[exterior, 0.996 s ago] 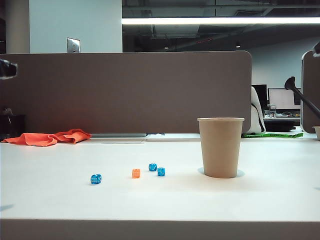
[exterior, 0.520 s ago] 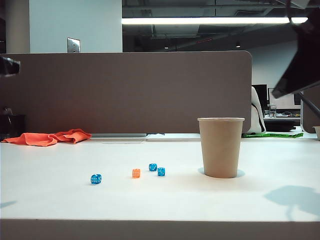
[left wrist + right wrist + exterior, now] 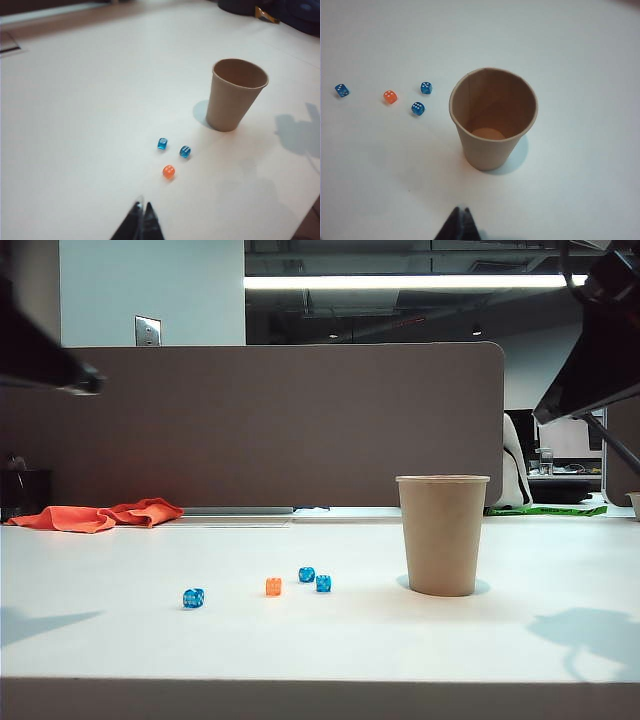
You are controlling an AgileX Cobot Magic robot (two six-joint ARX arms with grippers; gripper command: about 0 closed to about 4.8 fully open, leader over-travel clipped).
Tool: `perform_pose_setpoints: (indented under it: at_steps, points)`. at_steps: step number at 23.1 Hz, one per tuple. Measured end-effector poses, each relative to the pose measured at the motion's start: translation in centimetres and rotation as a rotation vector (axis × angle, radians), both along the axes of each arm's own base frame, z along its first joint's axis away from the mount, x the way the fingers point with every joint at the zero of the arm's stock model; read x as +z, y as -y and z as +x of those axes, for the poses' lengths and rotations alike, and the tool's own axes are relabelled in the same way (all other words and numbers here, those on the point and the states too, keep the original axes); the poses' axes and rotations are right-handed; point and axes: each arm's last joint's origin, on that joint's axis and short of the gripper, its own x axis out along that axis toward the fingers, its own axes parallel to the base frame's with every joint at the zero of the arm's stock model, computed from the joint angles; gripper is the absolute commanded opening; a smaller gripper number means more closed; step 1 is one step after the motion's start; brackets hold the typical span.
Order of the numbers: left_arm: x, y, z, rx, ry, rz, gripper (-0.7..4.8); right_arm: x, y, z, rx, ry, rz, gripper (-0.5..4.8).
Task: Pick up the dice with a different color and drop it into the paper cup.
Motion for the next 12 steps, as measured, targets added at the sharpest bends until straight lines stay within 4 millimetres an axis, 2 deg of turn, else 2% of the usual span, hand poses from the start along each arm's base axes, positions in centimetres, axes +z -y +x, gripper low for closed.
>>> perform_pose_setpoints:
  at_steps: [4,7,9,12]
  points:
    - [1.2,0.8,2.8,-0.006,-0.085,0.022,-0.06,0.0,0.0,0.0,-0.009,0.006,-0.001,-0.01]
    - [1.1,1.8,4.5,-0.055,-0.108,0.083,-0.06,0.0,0.0,0.1,-0.021,0.009,-0.005,-0.01]
    - [0.6,2.2,4.7,-0.183,-0.026,0.171,-0.06,0.0,0.0,0.1,-0.022,0.009,-0.005,-0.01]
    - [0.4,2.4,4.7,-0.277,0.052,0.227,-0.06,0.0,0.0,0.1,-0.022,0.009,-0.005,-0.01]
